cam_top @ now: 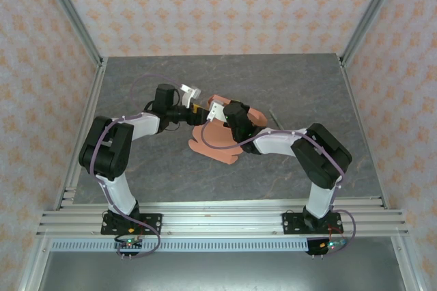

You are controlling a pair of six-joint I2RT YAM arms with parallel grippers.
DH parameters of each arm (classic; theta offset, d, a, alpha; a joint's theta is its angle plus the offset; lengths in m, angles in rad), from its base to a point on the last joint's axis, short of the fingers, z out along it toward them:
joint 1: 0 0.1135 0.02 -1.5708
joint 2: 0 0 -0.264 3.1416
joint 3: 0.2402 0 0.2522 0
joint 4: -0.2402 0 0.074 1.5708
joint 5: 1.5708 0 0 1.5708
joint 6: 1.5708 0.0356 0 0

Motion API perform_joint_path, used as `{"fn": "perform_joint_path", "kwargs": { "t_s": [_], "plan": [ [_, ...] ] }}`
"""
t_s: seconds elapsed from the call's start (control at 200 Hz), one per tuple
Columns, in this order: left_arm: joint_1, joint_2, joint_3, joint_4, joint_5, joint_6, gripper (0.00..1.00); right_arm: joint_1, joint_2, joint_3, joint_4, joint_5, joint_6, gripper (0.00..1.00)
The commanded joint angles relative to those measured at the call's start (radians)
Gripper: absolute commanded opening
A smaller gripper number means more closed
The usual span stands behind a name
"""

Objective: Fold the paper box

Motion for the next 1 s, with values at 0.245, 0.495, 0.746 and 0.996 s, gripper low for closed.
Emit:
{"fn": "perform_joint_path", "kwargs": {
  "t_s": [0.245, 0.495, 0.746, 0.996],
  "plan": [
    [-0.009, -0.013, 0.006, -0.023, 0.020, 0.054, 0.73, -0.009, -0.032, 0.048, -0.002, -0.017, 0.031, 0.00],
    [0.032, -0.066, -0.015, -0.059, -0.046, 0.066, 0.73, -0.012, -0.042, 0.041, -0.001, -0.023, 0.032, 0.00],
    [0.066, -0.140, -0.049, -0.081, -0.086, 0.072, 0.74, -0.012, -0.042, 0.041, -0.002, -0.024, 0.030, 0.00],
    [0.142, -0.226, -0.086, -0.059, -0.156, 0.031, 0.73, -0.012, -0.042, 0.041, -0.001, -0.027, 0.031, 0.00]
  ]
}}
